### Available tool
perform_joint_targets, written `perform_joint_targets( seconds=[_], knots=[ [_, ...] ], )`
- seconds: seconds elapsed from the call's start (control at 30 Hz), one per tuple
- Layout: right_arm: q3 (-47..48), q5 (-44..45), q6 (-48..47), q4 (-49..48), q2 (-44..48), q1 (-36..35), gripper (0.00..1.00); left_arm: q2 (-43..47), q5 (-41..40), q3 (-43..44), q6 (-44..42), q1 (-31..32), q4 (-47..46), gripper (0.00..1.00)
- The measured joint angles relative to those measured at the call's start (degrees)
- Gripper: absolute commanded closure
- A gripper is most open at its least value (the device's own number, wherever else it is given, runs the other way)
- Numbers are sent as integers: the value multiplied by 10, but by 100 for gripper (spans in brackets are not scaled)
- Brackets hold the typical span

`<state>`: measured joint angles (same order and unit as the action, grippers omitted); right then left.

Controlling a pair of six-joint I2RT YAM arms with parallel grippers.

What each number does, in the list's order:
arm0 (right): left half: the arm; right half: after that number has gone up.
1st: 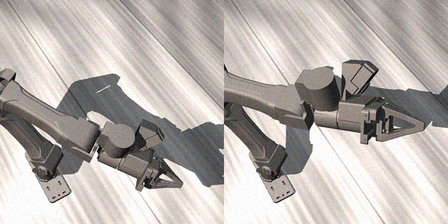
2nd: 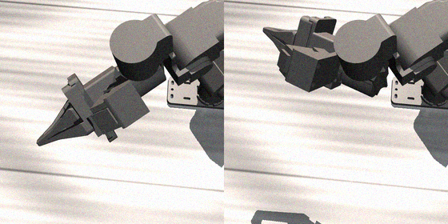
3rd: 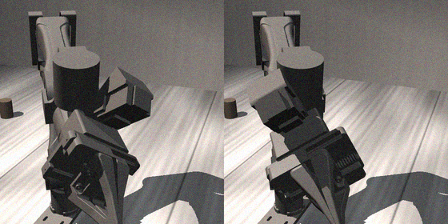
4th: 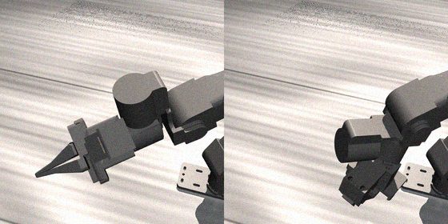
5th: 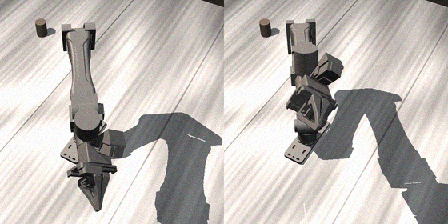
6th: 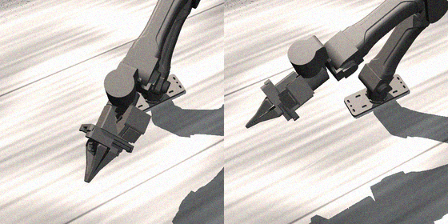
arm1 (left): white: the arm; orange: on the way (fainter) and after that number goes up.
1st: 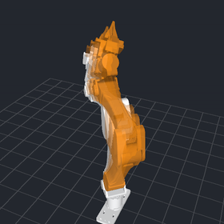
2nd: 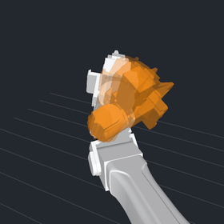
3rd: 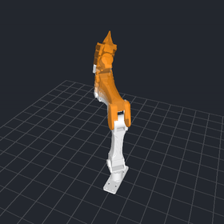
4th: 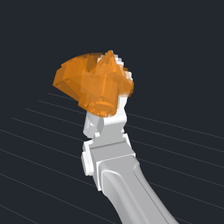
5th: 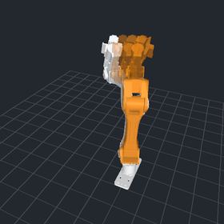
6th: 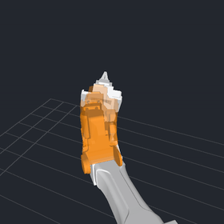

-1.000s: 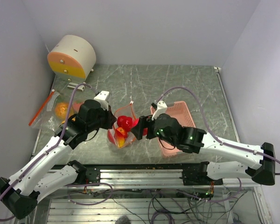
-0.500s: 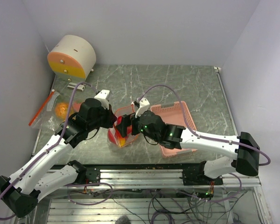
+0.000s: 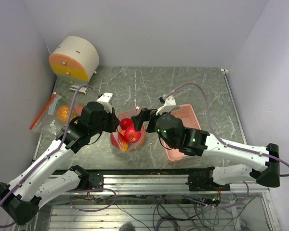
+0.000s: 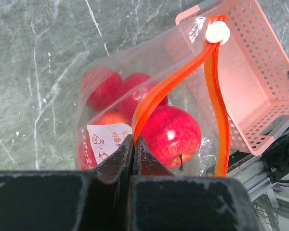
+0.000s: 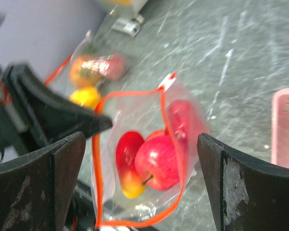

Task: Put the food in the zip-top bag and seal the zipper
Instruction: Place the fake fruit in the zipper food storage bag, then adjust the zipper food storage bag at the center of the board.

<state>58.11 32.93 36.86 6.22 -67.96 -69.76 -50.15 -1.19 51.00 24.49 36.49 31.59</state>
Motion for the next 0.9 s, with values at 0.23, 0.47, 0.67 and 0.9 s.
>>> perform_joint_targets(
  seconds=[0.23, 0.47, 0.67, 0.9],
  knots=[
    [133, 130, 78, 97, -90, 8, 5, 4, 0, 0, 0, 0, 0, 93],
    [175, 138, 99, 116, -182, 33, 15, 5, 0, 0, 0, 0, 0, 93],
    [172, 111, 110, 117, -192, 58, 57, 7, 0, 0, 0, 0, 0, 93],
    [137, 29, 112, 78, -187, 93, 58, 6, 0, 0, 0, 0, -1, 93]
  ],
)
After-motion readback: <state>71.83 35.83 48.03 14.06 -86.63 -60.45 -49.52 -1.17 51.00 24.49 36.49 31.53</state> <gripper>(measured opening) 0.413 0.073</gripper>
